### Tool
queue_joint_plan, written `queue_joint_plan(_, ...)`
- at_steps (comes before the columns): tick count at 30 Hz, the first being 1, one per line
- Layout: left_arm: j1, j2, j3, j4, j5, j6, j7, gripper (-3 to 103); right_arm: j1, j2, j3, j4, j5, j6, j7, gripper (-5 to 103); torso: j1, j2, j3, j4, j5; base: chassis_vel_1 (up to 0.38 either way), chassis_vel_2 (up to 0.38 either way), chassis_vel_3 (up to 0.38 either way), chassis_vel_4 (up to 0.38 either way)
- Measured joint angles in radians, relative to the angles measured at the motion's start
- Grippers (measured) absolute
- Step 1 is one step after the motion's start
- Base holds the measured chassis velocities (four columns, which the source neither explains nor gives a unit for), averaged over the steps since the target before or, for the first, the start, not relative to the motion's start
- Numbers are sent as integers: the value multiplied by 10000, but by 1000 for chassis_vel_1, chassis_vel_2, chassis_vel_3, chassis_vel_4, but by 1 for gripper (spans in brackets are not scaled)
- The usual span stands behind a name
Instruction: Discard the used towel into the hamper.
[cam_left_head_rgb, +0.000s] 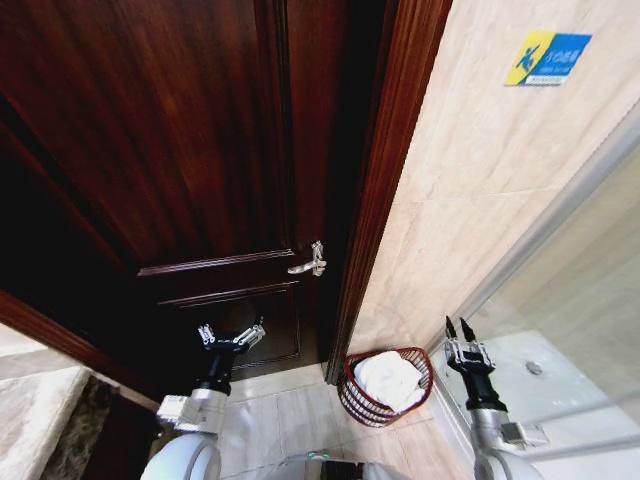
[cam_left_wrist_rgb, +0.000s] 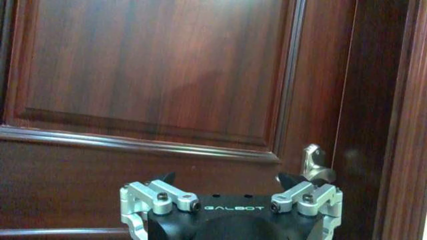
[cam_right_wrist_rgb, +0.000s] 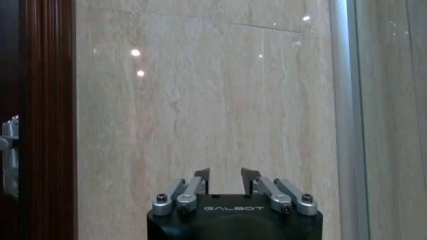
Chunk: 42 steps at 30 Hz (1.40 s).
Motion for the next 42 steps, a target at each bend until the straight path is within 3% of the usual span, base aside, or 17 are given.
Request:
queue_joint_plan(11, -1, 0, 0, 0, 0, 0, 0, 100, -42, -9, 41, 29, 78, 125, -11, 33, 310, 671, 374, 0, 0, 5, -5, -4, 2)
queue_joint_plan(30, 1, 1, 0, 0, 0, 0, 0, 100, -66, -7, 3, -10, 121, 422, -57, 33, 282, 645, 356, -3, 0, 142, -146, -143, 146)
queue_joint_plan(42, -2, 0, 0, 0, 0, 0, 0, 100, -3, -36, -35, 27, 176, 400, -119, 33, 281, 599, 338, 2, 0, -9, 49, 65, 5)
